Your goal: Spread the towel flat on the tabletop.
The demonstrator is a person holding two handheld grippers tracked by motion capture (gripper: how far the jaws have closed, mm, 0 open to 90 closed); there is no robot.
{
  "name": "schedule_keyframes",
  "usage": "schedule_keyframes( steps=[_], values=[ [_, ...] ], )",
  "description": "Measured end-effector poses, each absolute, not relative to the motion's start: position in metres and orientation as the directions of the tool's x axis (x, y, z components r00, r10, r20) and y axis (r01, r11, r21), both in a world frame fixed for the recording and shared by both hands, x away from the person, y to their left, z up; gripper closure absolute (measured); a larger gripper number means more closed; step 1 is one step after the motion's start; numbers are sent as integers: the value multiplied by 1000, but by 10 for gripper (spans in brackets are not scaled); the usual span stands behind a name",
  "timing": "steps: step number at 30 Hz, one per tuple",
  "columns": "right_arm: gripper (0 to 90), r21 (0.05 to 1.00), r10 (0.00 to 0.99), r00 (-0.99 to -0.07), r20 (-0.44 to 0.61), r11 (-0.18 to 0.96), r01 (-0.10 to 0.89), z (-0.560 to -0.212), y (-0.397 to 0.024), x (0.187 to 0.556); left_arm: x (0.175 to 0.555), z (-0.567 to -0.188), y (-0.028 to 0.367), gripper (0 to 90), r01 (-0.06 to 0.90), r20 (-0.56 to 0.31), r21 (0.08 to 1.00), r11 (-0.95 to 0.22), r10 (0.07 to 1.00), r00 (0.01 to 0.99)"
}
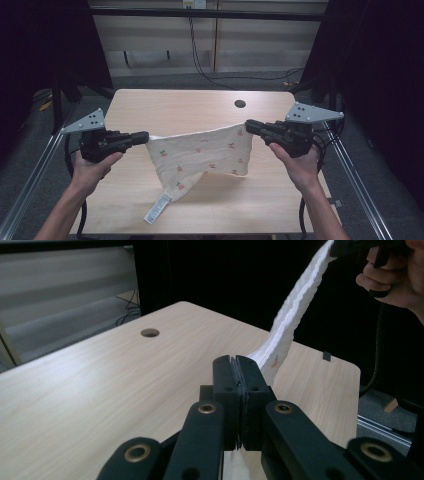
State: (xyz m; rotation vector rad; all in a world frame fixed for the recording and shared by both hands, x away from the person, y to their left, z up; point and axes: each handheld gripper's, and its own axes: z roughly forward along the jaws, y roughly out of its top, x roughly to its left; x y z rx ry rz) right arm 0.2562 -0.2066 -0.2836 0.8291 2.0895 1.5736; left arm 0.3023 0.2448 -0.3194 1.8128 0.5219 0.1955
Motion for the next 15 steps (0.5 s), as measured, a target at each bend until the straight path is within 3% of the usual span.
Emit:
schedule_keyframes(
  steps=[15],
  values=[
    [875, 968, 634, -773, -36, 213, 129, -264, -212, 195, 240, -284, 250, 891, 143, -50, 970, -196, 418, 907]
  ],
)
